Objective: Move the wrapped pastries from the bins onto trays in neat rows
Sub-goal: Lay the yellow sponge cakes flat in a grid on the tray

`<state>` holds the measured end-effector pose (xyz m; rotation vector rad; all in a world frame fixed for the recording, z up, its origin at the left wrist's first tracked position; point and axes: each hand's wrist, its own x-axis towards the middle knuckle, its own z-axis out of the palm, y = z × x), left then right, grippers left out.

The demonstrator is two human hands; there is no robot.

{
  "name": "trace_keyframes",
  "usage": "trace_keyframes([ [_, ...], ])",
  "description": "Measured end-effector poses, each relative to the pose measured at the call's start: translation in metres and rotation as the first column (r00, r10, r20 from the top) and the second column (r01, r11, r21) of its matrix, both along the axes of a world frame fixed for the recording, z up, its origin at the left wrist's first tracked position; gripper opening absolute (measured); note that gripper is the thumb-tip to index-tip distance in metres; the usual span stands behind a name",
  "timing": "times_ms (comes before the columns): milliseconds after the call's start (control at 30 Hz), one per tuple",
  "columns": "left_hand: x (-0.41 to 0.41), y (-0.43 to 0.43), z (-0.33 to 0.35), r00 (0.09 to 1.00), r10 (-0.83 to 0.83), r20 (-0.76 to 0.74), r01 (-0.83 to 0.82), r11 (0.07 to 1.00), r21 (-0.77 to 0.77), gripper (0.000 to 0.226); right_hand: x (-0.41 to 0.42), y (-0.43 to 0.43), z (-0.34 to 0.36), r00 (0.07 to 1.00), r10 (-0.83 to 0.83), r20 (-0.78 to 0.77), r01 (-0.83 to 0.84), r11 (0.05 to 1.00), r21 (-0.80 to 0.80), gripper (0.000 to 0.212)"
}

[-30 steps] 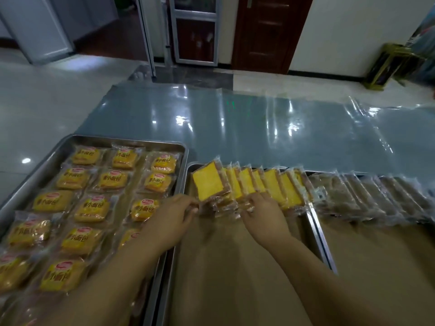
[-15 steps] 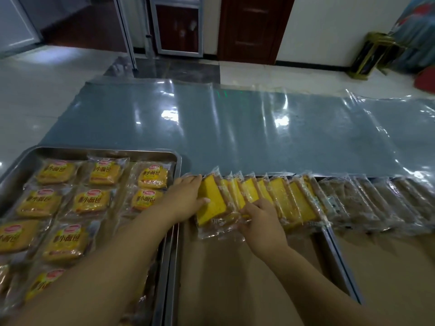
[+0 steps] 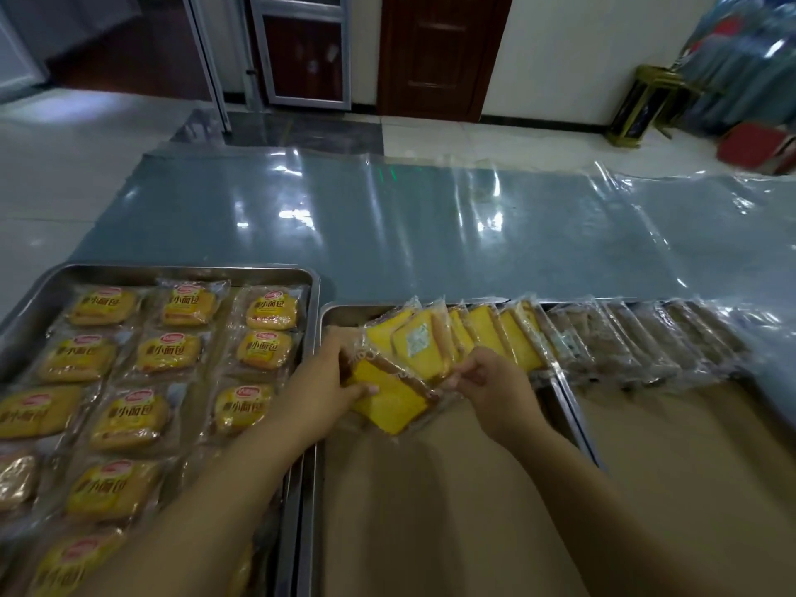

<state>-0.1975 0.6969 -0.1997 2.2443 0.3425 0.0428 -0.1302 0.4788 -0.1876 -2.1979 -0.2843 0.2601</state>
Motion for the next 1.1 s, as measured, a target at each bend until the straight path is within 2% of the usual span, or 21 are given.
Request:
trace_keyframes([
  [200, -0.066, -0.036, -0.004, 0.990, 0.139, 0.006, -0.139, 0.990, -0.023, 0.041, -0.030, -0.052, 0.010, 0.990, -0.034, 0.139, 0.019, 0.994, 0.110, 0.030],
  [367, -0.113, -0.076, -0.013, 0.977, 0.210, -0.042, -0.213, 0.972, -0.098, 0.045, -0.055, -0.096, 0.018, 0.958, 0.053, 0.283, -0.073, 0.996, 0.060, 0.039],
  [467, -0.134, -0.095, -0.016, 0.977, 0.209, -0.048, -0.213, 0.968, -0.134, 0.054, -0.070, -0.117, 0.020, 0.929, 0.187, 0.318, -0.183, 0.982, -0.045, 0.032],
  [533, -0.146, -0.107, -0.018, 0.979, 0.179, -0.103, -0.184, 0.982, -0.041, 0.050, -0.079, -0.133, 0.018, 0.906, 0.295, 0.305, -0.261, 0.954, -0.148, 0.028],
  [600, -0.158, -0.116, -0.019, 0.970, 0.126, -0.207, -0.102, 0.987, 0.122, 0.037, -0.087, -0.150, 0.014, 0.880, 0.412, 0.235, -0.351, 0.899, -0.263, 0.027],
  [700, -0.174, -0.126, -0.017, 0.924, 0.111, -0.366, 0.006, 0.953, 0.303, 0.042, -0.095, -0.168, 0.009, 0.826, 0.559, -0.070, -0.519, 0.707, -0.481, 0.026],
  [767, -0.182, -0.132, -0.019, 0.912, 0.146, -0.383, 0.025, 0.912, 0.409, 0.051, -0.102, -0.172, 0.004, 0.812, 0.542, -0.218, -0.555, 0.599, -0.578, 0.027],
  [833, -0.188, -0.140, -0.020, 0.943, 0.156, -0.293, 0.016, 0.860, 0.510, 0.051, -0.109, -0.169, -0.003, 0.833, 0.527, -0.168, -0.509, 0.613, -0.604, 0.030],
  [900, -0.190, -0.149, -0.021, 0.978, 0.068, -0.197, 0.049, 0.843, 0.535, 0.050, -0.115, -0.161, -0.009, 0.844, 0.535, -0.043, -0.455, 0.671, -0.585, 0.034],
  [1000, -0.192, -0.161, -0.025, 0.964, -0.126, -0.233, 0.228, 0.841, 0.490, 0.055, -0.121, -0.144, -0.020, 0.815, 0.576, 0.057, -0.459, 0.703, -0.543, 0.044],
  [1100, -0.195, -0.165, -0.032, 0.941, -0.153, -0.302, 0.301, 0.787, 0.539, 0.056, -0.124, -0.131, -0.035, 0.807, 0.590, -0.008, -0.469, 0.634, -0.614, 0.052],
])
